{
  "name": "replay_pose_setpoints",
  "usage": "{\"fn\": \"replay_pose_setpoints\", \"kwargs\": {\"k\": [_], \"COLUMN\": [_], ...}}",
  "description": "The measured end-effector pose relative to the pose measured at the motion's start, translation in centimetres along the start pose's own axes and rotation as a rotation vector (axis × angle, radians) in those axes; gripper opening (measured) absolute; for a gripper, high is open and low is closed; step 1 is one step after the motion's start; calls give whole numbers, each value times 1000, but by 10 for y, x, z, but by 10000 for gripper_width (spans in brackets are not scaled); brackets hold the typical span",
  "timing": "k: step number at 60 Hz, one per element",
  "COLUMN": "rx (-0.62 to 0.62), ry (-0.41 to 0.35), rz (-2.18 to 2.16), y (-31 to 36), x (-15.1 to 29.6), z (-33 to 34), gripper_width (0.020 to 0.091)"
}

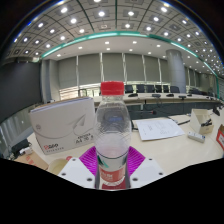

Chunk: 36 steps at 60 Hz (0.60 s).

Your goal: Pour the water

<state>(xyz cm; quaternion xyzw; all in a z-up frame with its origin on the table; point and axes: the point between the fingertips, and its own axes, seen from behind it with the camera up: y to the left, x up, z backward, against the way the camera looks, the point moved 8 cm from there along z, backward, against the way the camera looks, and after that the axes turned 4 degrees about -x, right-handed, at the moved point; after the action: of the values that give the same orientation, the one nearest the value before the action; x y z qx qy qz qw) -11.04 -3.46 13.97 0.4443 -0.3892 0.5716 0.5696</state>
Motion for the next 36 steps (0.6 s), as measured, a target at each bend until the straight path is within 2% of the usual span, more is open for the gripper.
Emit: {"fn": "replay_pose_setpoints", "kwargs": {"k": [11, 15, 20, 22, 23, 25, 26, 28, 32, 36], "rx": [-6, -10, -14, -20, -20, -21, -20, -17, -17, -25], "ry": [53, 44, 50, 82, 98, 127, 136, 147, 159, 170], "rz": [52, 55, 62, 74, 75, 72, 66, 51, 13, -1], "y": [-6, -6, -9, -7, -7, -6, -6, -8, -9, -11], "x": [-36, -40, -40, -45, -46, -48, -48, -47, -41, -32], "z": [-1, -1, 12, 5, 4, 5, 5, 13, 28, 45], "gripper_width": [348, 405, 524, 583, 647, 835, 871, 819, 865, 859]}}
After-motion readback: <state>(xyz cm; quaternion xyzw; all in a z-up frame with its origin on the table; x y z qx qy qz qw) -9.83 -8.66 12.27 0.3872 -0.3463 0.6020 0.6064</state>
